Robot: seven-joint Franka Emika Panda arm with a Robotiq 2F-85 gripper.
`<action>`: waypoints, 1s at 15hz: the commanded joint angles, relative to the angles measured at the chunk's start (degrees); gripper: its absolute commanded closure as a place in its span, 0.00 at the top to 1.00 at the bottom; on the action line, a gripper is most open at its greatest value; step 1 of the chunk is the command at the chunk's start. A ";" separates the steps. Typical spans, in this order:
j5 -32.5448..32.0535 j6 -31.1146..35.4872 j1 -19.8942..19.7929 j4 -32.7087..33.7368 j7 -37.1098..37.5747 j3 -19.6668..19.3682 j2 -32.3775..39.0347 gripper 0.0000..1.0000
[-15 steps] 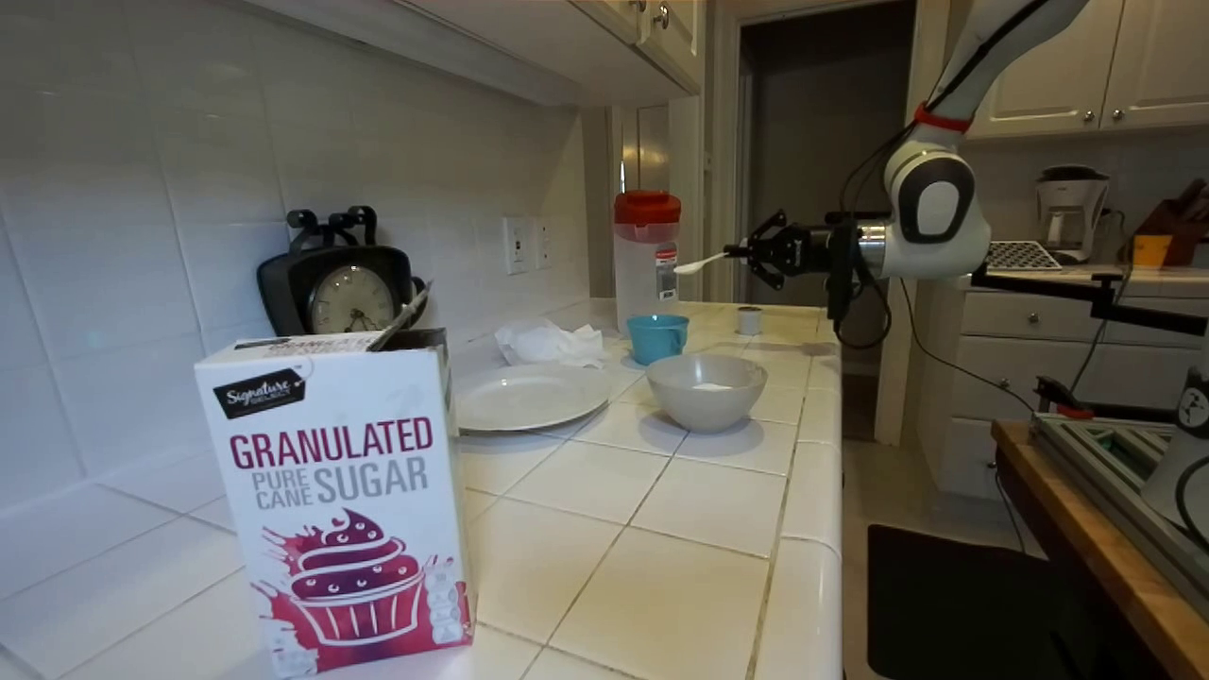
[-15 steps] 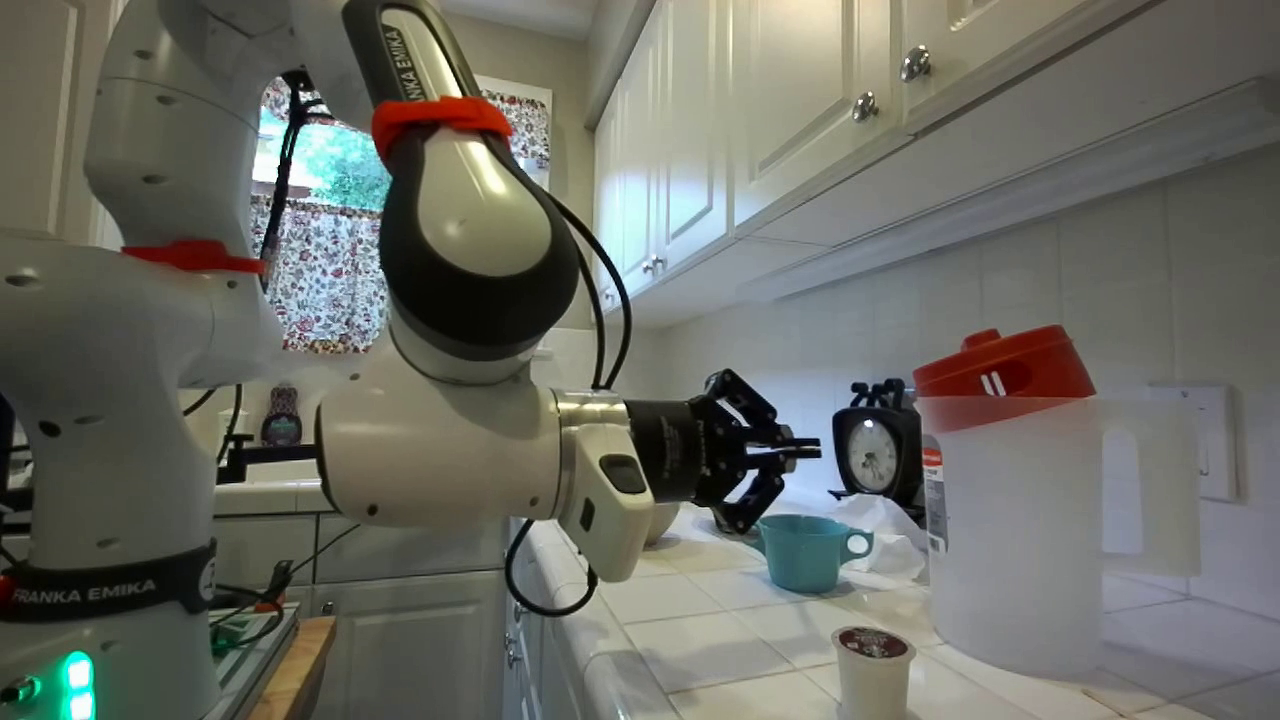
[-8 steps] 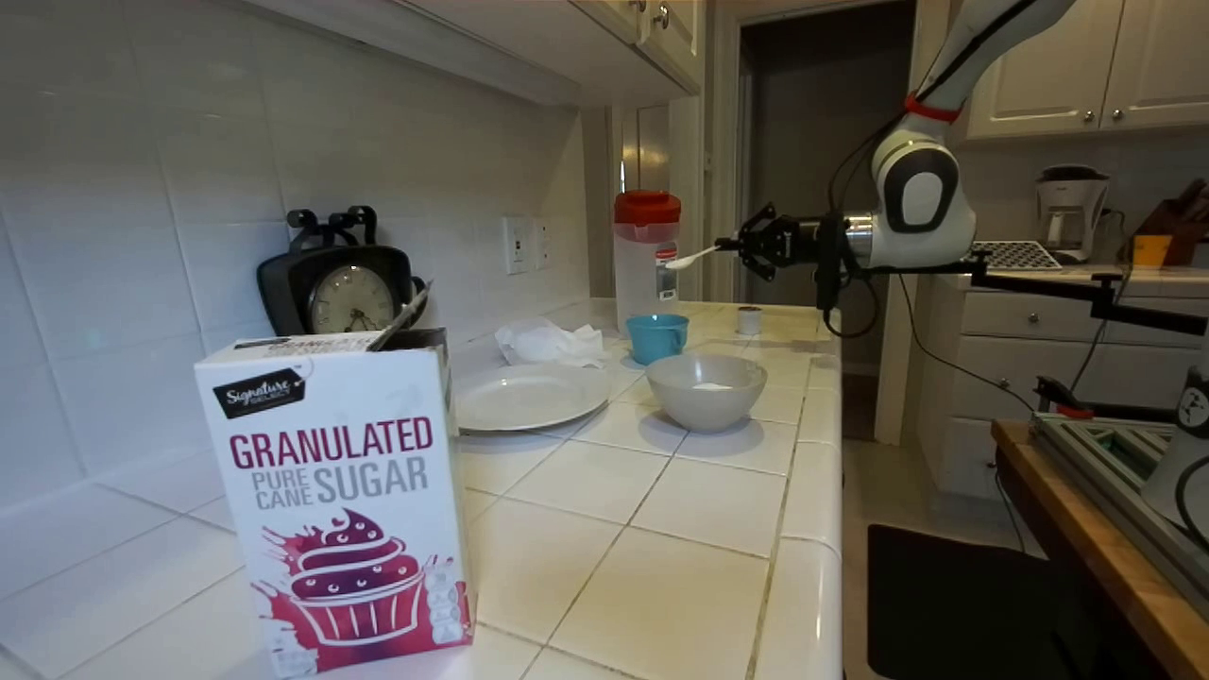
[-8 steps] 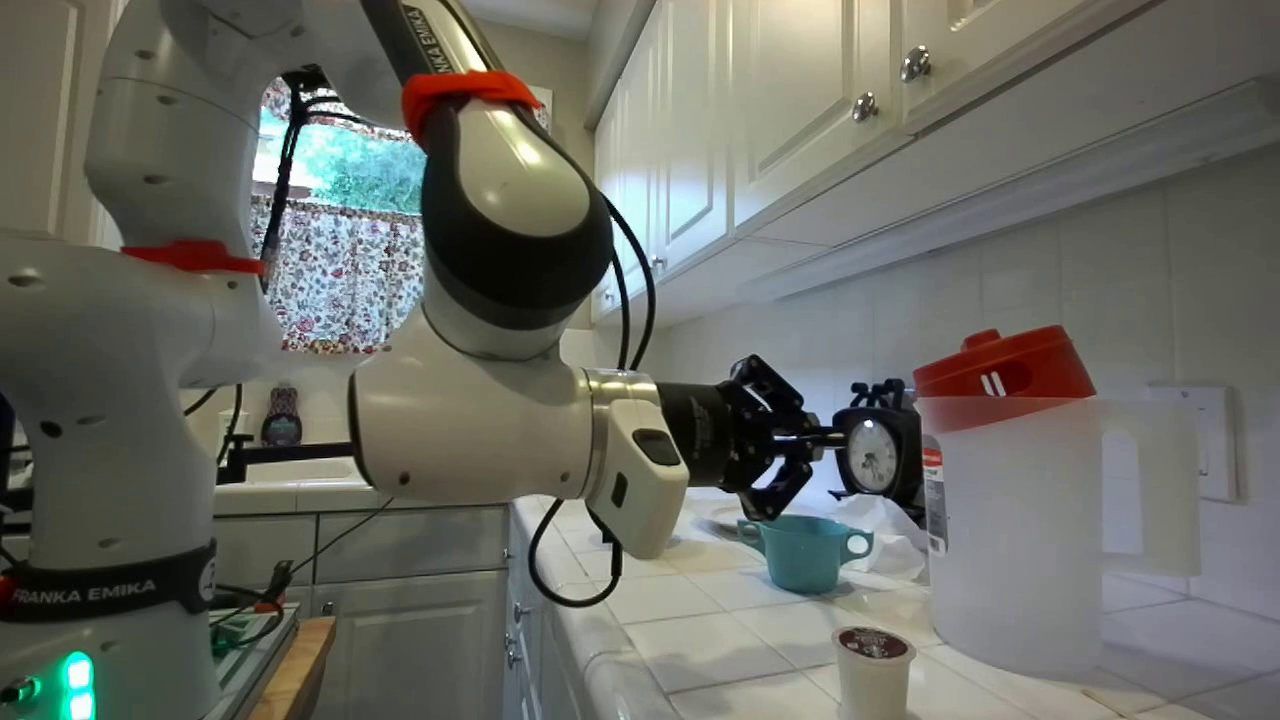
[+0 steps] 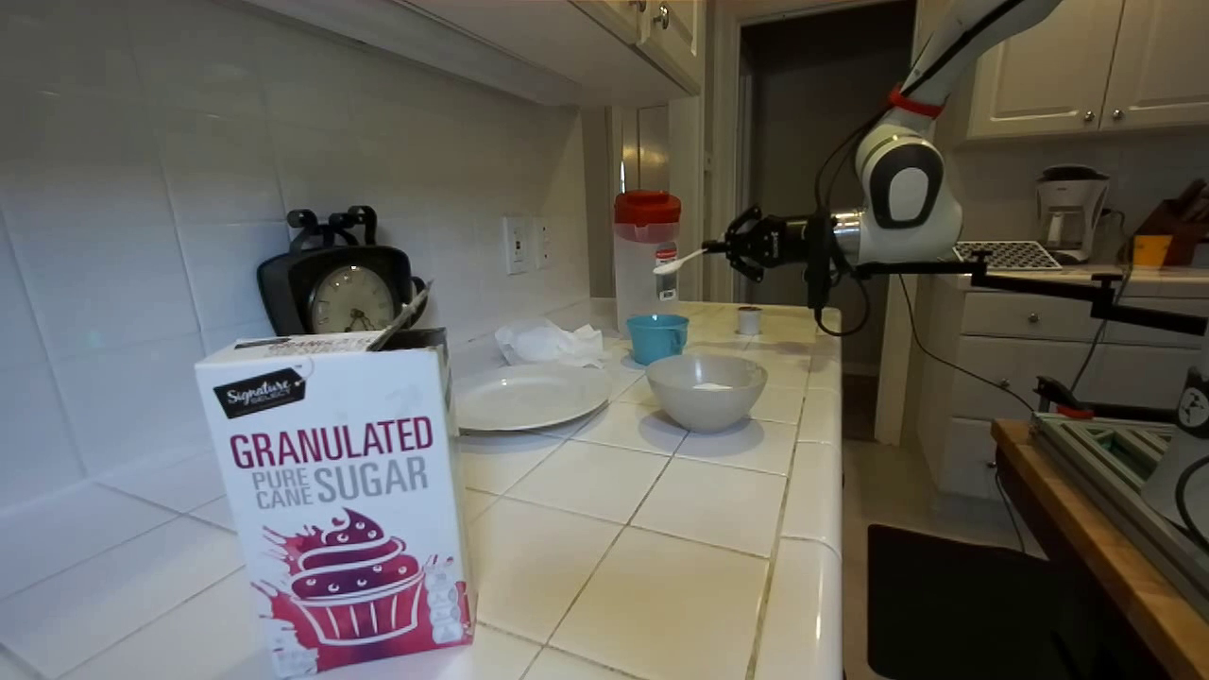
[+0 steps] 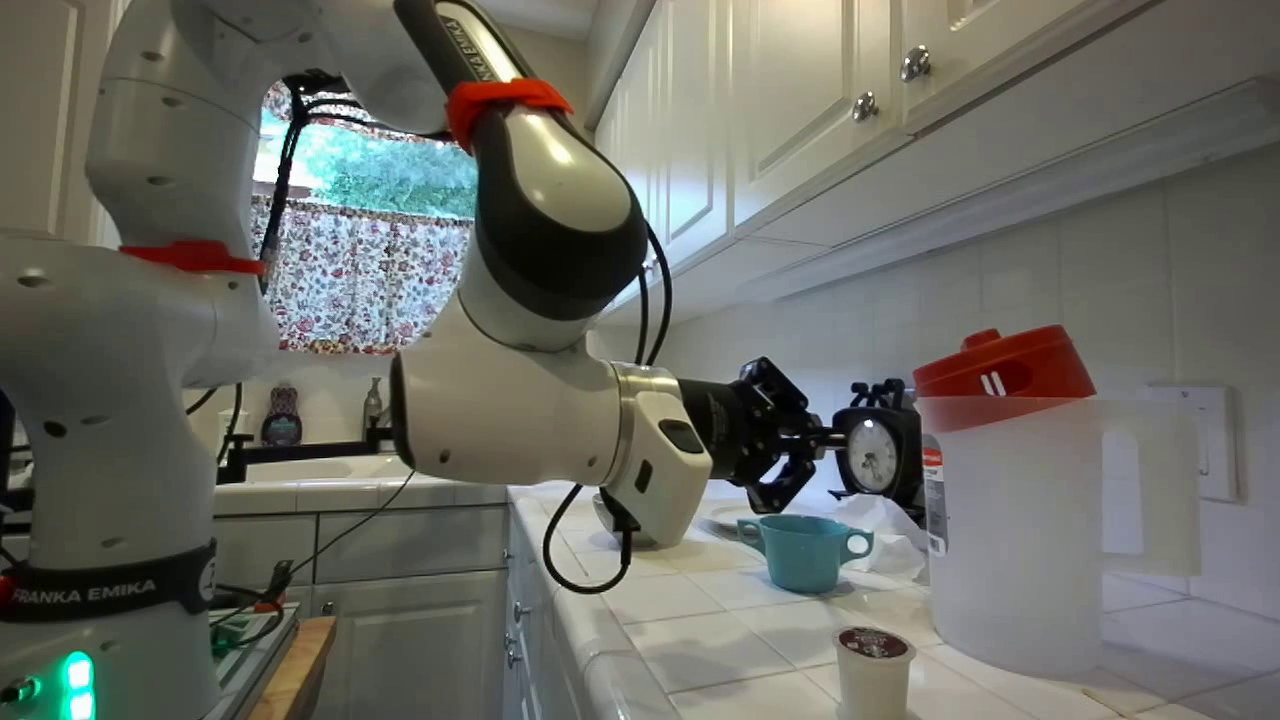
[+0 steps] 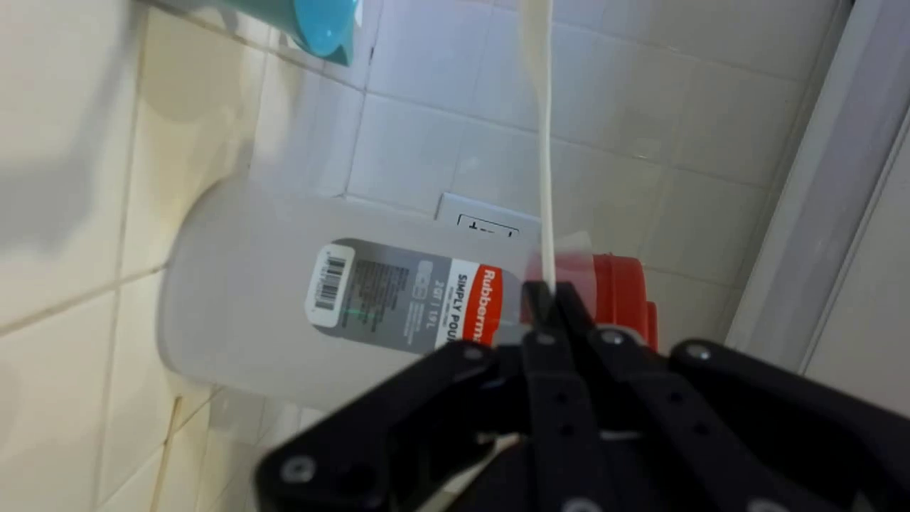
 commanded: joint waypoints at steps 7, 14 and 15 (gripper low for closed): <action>-1.64 3.46 1.03 1.00 1.79 0.34 0.25 0.01; -3.06 7.17 1.12 1.43 3.00 0.38 0.21 0.01; -3.23 7.70 1.09 1.54 3.15 0.34 0.13 0.01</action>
